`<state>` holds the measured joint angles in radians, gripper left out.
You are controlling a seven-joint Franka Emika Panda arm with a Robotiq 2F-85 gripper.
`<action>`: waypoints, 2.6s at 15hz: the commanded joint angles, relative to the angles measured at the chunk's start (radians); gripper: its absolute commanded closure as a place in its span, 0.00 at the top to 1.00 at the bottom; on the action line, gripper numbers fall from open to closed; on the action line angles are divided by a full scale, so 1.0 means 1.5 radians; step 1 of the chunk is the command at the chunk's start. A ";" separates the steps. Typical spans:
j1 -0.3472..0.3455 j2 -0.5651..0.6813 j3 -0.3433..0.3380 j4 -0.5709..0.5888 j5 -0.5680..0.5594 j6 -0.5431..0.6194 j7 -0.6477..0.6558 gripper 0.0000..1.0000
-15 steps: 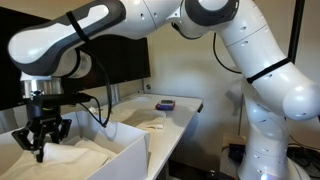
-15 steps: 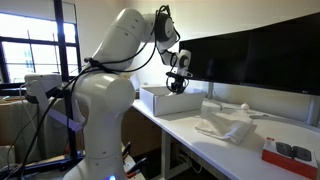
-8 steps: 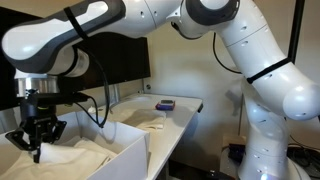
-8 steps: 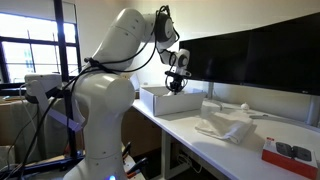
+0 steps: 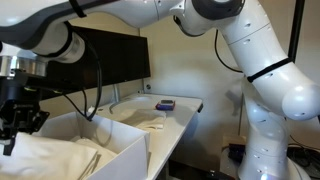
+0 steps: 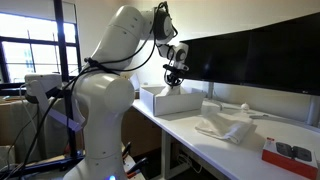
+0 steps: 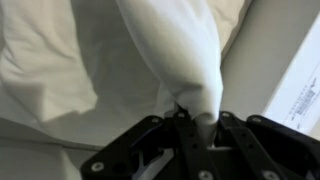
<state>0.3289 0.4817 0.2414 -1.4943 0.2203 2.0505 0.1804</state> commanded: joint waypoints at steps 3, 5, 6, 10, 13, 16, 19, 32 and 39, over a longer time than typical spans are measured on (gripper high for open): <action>-0.020 -0.068 0.018 -0.010 0.043 -0.044 -0.050 0.10; -0.017 -0.085 0.017 -0.007 0.040 -0.065 -0.052 0.10; -0.016 -0.093 0.017 -0.002 0.039 -0.079 -0.053 0.10; -0.015 -0.118 0.012 0.027 0.030 -0.141 -0.047 0.10; -0.014 -0.132 0.006 0.058 0.020 -0.189 -0.040 0.10; -0.020 -0.140 -0.003 0.092 0.019 -0.234 -0.039 0.10; -0.030 -0.146 -0.013 0.128 0.013 -0.270 -0.042 0.10; -0.196 -0.203 -0.110 0.122 0.086 -0.433 -0.363 0.09; -0.264 -0.251 -0.164 0.047 0.073 -0.524 -0.478 0.09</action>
<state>-0.0355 0.1809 0.0160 -1.3175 0.3188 1.2793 -0.4851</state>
